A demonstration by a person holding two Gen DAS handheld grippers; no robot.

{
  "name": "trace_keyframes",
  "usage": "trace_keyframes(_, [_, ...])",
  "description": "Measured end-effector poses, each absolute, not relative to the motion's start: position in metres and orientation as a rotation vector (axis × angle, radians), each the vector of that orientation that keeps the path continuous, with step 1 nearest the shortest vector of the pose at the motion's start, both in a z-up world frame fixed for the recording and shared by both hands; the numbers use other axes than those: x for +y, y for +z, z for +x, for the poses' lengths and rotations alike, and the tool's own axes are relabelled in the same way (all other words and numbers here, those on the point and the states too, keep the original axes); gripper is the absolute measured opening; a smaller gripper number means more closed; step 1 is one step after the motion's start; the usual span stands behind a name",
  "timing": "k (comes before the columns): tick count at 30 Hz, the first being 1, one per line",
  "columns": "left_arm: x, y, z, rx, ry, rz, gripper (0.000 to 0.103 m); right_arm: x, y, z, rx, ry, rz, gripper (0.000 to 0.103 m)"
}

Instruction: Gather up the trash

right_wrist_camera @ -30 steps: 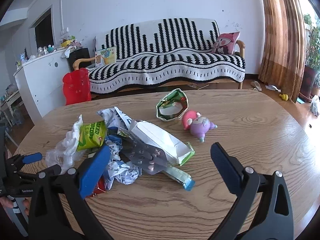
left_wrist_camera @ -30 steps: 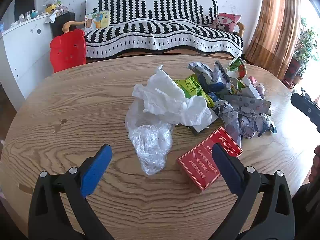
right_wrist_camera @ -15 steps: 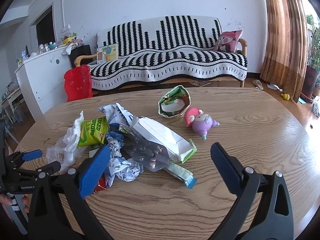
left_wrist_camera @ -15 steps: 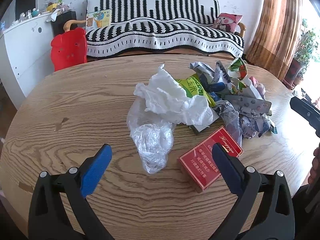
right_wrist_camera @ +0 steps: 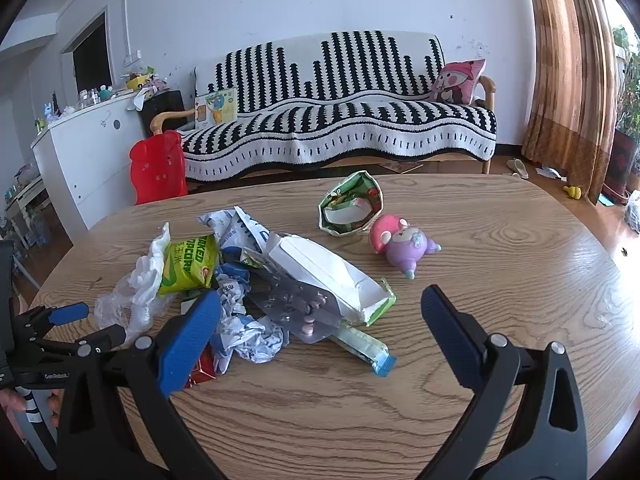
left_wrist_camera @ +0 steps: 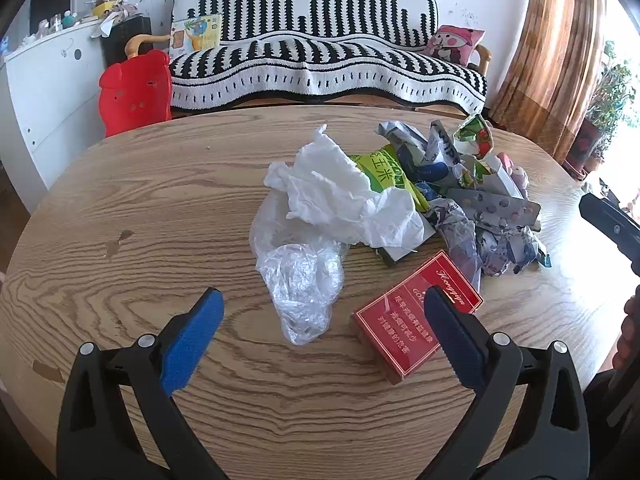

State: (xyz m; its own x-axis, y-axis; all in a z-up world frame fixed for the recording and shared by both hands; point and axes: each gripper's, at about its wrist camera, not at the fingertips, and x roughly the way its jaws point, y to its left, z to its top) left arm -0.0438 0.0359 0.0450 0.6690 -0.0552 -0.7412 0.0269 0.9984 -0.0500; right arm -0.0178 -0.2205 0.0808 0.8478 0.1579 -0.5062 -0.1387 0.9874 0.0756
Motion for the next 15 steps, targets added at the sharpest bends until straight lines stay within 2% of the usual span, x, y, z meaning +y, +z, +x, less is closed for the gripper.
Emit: trace_keyframes(15, [0.0400,0.0444,-0.0386,0.828,-0.088,-0.109,0.097,-0.2110,0.0810,-0.0172,0.595,0.271,0.117,0.097])
